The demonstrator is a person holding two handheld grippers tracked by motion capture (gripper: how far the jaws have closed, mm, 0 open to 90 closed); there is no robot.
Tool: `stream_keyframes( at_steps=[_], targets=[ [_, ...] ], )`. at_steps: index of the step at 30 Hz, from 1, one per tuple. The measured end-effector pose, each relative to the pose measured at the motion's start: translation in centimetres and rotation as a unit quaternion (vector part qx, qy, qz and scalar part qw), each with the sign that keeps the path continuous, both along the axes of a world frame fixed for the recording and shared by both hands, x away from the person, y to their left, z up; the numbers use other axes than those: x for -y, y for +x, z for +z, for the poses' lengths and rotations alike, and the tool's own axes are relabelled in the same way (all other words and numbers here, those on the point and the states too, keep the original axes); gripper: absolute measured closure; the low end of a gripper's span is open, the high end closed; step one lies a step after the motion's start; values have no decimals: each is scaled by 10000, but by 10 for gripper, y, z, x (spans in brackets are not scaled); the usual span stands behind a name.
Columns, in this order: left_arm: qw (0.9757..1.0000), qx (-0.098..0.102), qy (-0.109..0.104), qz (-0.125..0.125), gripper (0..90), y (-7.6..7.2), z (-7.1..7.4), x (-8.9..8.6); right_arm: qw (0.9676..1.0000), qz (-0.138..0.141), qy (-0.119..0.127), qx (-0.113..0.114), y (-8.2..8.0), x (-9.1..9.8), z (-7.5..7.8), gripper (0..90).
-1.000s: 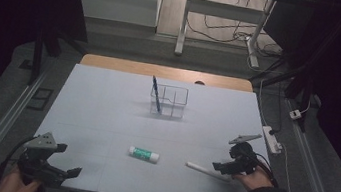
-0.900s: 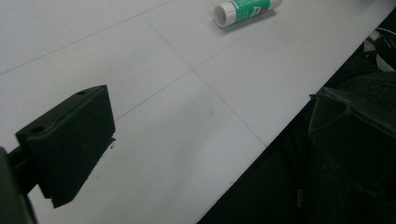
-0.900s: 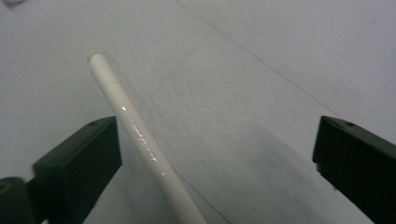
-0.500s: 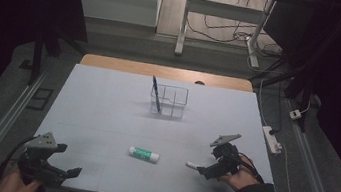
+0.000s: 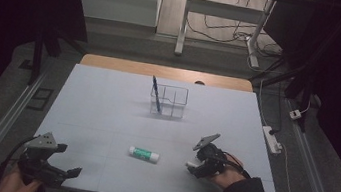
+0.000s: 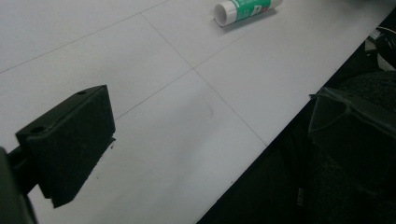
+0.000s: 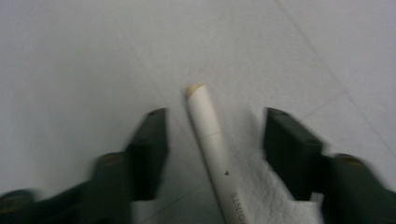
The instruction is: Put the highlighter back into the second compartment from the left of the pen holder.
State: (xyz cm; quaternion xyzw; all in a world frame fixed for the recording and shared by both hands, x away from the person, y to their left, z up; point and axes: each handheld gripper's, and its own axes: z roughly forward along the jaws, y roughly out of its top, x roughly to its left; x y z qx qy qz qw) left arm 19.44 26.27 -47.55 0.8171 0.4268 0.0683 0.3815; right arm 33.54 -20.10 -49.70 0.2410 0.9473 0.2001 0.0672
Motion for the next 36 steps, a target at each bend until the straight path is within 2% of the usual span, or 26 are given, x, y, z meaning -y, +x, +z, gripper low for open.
stream_keyframes(
  at_steps=[4,8,13,21,25,31,36],
  targets=[
    [10000,-1,4,-3,8,0,0,0,9998,180,-76,8,0,-3,0,593],
    [10000,0,8,-8,8,0,0,0,9994,308,-119,70,0,-5,0,690],
    [10000,5,16,-13,8,0,0,0,9991,372,-200,-7,0,-6,-1,774],
    [10000,6,8,-10,8,0,0,1,9995,277,-177,-3,0,-6,0,782],
    [10000,5,6,-11,8,0,0,1,9998,180,-25,26,1,-5,4,783],
    [10000,4,7,-11,9,0,0,1,9994,89,189,271,1,-2,14,783],
    [10000,2,6,-12,9,0,0,1,9983,-146,459,330,6,3,22,782]
  ],
)
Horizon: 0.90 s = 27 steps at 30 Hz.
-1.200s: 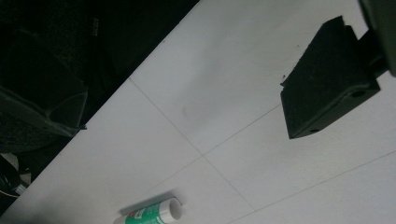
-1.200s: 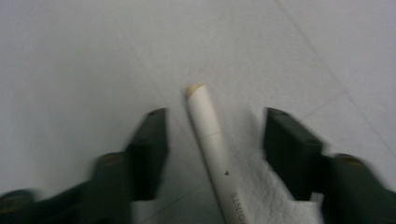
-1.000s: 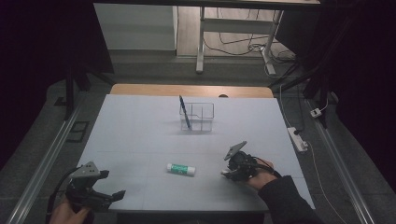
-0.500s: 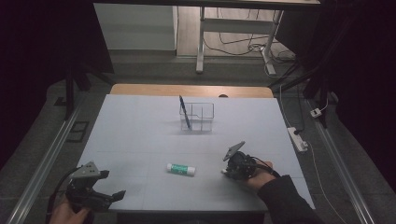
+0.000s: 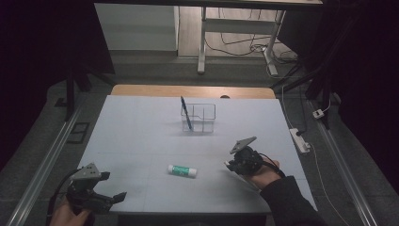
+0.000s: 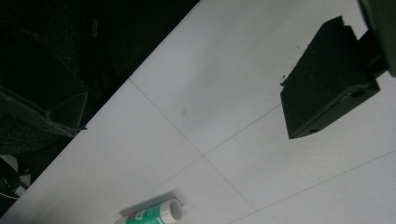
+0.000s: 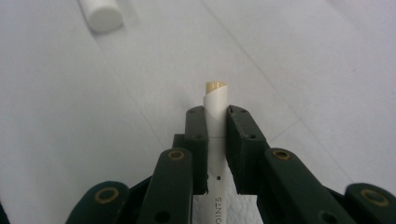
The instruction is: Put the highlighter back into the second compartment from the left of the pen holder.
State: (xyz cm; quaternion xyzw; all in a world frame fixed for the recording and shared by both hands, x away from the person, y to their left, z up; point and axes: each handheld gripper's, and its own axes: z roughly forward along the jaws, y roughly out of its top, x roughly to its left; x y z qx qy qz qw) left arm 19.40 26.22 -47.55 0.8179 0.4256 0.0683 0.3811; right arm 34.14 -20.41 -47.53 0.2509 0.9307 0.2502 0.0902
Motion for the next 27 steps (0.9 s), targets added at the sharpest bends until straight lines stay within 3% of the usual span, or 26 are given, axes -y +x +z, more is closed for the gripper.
stream_keyframes(
  at_steps=[11,20,27],
  targets=[
    [10000,-7,-11,13,9,0,0,-1,9959,-390,760,287,11,6,22,782],
    [10000,-14,-30,23,9,1,0,-1,9879,-618,1351,453,19,5,42,782],
    [10000,-18,-32,22,9,1,0,-1,9828,-715,1591,607,27,1,52,781]
  ],
)
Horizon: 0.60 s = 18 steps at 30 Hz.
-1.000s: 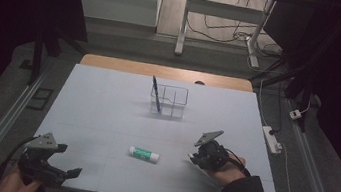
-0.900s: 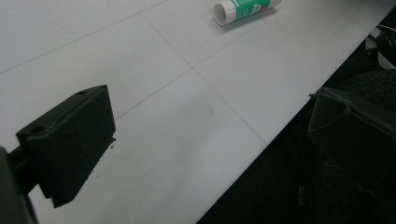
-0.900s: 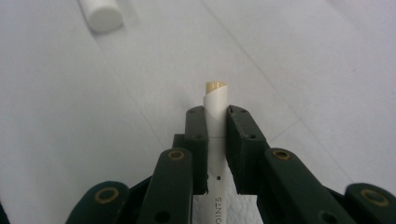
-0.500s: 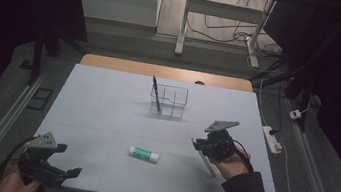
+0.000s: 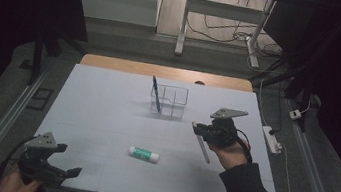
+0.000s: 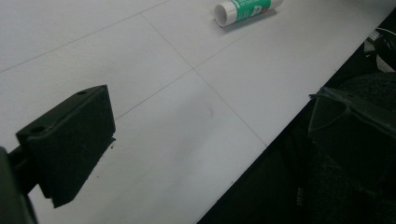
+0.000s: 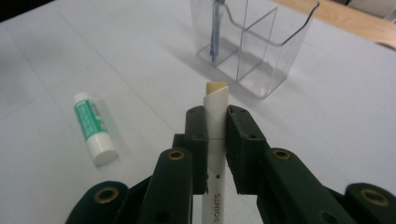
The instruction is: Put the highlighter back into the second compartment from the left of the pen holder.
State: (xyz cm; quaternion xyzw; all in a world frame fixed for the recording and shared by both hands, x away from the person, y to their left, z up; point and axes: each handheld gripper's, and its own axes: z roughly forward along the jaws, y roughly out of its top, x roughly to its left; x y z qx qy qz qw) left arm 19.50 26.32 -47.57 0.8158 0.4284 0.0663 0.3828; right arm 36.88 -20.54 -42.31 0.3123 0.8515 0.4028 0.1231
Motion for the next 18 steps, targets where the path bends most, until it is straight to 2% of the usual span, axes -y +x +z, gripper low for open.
stream_keyframes(
  at_steps=[18],
  targets=[
    [10000,4,1,-32,9,0,0,0,9984,-143,423,352,29,-27,20,782]
  ],
)
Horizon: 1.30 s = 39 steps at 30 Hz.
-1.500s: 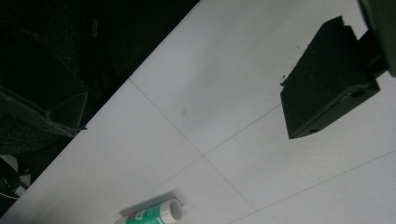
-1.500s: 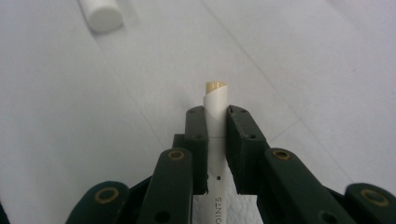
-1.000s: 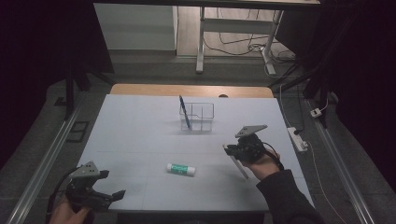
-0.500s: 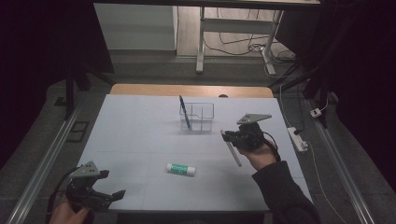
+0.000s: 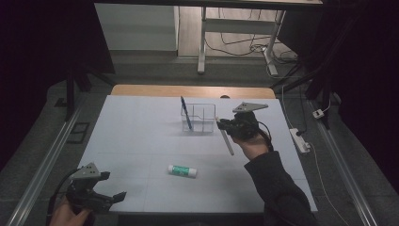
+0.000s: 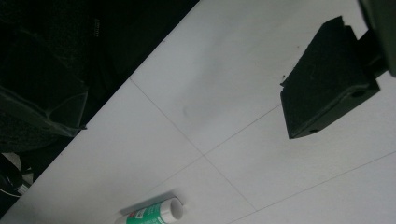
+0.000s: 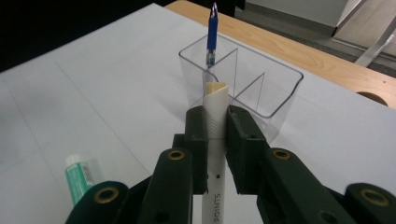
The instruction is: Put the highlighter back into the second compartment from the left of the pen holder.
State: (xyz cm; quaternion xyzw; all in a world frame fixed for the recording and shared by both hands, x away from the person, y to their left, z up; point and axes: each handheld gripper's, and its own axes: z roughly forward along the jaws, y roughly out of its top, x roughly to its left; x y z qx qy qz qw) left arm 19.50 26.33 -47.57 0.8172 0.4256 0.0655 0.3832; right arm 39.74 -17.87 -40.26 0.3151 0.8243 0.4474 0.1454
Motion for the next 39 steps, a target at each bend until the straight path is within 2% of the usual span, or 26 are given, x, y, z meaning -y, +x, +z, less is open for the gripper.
stream_keyframes(
  at_steps=[4,19,25,39],
  targets=[
    [10000,1,16,-10,9,0,0,0,9999,-29,140,27,7,-5,4,782],
    [10000,-16,21,-20,9,0,0,1,9989,16,332,321,38,-28,17,782],
    [10000,-14,20,-30,9,0,0,0,9976,-67,566,384,51,-36,22,782],
    [10000,-34,-5,-44,9,1,0,0,9963,-206,599,582,76,-60,25,781]
  ],
)
